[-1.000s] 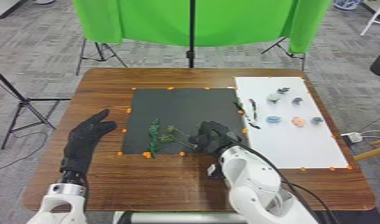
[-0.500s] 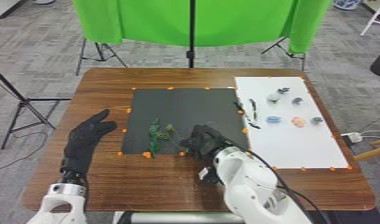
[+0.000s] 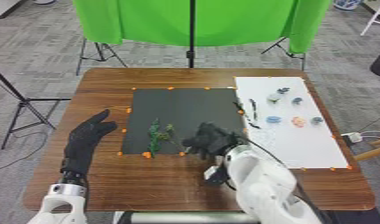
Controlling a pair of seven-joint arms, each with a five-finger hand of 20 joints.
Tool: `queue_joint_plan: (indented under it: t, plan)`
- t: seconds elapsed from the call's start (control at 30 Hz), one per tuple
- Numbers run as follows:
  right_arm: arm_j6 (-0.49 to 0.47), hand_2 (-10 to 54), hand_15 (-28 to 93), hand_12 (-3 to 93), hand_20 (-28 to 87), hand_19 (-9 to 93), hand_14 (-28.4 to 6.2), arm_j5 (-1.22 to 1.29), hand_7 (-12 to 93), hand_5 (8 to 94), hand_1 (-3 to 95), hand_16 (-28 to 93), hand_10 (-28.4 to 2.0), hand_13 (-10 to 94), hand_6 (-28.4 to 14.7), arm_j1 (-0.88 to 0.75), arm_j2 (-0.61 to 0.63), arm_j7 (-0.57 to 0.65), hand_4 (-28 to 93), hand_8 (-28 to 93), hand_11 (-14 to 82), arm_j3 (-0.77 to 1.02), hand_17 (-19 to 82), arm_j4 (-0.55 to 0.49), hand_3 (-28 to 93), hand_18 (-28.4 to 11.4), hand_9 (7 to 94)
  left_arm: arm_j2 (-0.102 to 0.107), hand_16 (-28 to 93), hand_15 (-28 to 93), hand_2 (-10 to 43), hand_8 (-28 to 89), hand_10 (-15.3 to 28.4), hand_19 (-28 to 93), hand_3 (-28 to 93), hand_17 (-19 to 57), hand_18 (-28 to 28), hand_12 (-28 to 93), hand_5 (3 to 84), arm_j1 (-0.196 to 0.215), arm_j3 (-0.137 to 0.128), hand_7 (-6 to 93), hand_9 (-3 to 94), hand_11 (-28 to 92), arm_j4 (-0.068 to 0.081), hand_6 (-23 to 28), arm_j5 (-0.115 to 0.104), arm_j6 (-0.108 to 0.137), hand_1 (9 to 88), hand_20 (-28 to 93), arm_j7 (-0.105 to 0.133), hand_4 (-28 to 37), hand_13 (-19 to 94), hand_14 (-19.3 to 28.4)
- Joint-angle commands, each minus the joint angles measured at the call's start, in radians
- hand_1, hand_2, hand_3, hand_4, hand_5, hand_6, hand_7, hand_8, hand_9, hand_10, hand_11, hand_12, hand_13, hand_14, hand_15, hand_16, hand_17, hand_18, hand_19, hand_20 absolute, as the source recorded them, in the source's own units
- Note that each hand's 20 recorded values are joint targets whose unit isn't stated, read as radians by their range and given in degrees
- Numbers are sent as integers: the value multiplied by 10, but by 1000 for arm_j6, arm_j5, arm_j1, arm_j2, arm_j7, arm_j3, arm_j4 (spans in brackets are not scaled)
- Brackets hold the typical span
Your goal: Arrange flowers
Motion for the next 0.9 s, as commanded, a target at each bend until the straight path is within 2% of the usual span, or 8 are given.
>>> queue_joint_plan:
  t: [0.03, 0.1, 0.17, 0.33, 0.5, 0.9]
  plan:
    - [98, -78, 510, 251, 487, 932, -43, -233, 129, 774, 324, 329, -128, 917, -31, 163, 94, -24, -72, -64, 325, 116, 615, 59, 599, -124, 875, -9, 79, 181, -52, -43, 132, 71, 686, 67, 142, 176, 472, 9, 10, 118, 487, 193, 1, 14, 5, -4, 217, 267, -6, -197, 395, 162]
    - [118, -94, 533, 251, 498, 932, -41, -283, 115, 755, 302, 325, -124, 913, -37, 212, 107, -25, -100, -61, 353, 129, 615, 119, 561, -125, 872, -9, 79, 182, -51, -42, 132, 71, 686, 67, 142, 176, 470, 11, 8, 119, 488, 192, -1, 14, 6, -3, 218, 267, -6, -196, 395, 163]
    - [80, -95, 549, 253, 516, 932, -41, -330, 108, 738, 279, 325, -125, 913, -41, 250, 113, -19, -108, -63, 364, 148, 617, 163, 544, -127, 873, -9, 80, 182, -50, -42, 132, 71, 685, 66, 142, 177, 470, 11, 8, 118, 488, 192, -1, 14, 4, -1, 218, 267, -7, -196, 394, 162]
    - [54, -95, 562, 257, 540, 932, -41, -378, 91, 702, 268, 325, -124, 912, -48, 283, 108, 10, -102, -67, 373, 190, 618, 249, 549, -131, 872, -9, 80, 182, -50, -43, 133, 71, 685, 67, 142, 176, 471, 10, 9, 119, 488, 192, -1, 14, 3, 0, 218, 267, -9, -195, 394, 162]
    - [-33, -95, 568, 258, 550, 932, -39, -381, 87, 698, 270, 323, -125, 914, -53, 280, 95, 16, -97, -67, 379, 202, 624, 294, 543, -127, 873, -9, 79, 181, -50, -42, 132, 71, 686, 66, 142, 176, 471, 16, 6, 118, 488, 193, -2, 15, -1, 0, 218, 267, -8, -196, 395, 161]
    - [-82, -95, 569, 255, 556, 932, -39, -443, 91, 722, 213, 321, -129, 923, -55, 323, 25, 3, -101, -69, 384, 184, 636, 449, 517, -127, 884, -5, 79, 182, -49, -43, 132, 73, 684, 66, 142, 176, 471, 8, 6, 119, 488, 193, 3, 14, -1, -10, 219, 267, -13, -196, 394, 162]
